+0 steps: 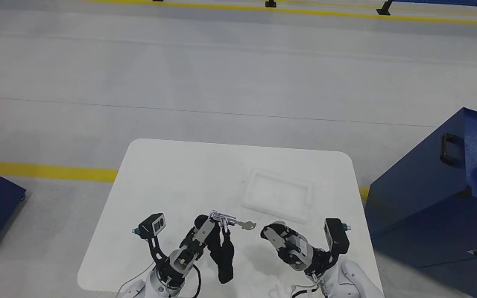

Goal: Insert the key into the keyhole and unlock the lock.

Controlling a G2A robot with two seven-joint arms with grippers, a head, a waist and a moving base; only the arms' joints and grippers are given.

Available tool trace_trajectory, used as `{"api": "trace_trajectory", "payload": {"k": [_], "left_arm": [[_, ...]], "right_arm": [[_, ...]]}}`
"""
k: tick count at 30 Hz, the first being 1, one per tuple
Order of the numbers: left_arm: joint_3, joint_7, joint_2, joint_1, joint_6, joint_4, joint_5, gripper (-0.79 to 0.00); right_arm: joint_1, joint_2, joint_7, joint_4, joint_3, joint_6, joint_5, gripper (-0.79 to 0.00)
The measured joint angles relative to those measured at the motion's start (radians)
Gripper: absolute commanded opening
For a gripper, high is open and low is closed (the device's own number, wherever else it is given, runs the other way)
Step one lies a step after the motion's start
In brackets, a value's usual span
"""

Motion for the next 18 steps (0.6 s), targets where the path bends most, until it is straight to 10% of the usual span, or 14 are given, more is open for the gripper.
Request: {"api": "trace_trajectory", "payload": {"k": [18], "left_arm": [[0.0, 0.0, 0.0, 0.0, 0.0, 0.0, 0.0, -0.785]], "right_arm": [[0.129, 0.01, 0.112, 0.051, -0.017, 0.0, -0.021, -0.686]]}}
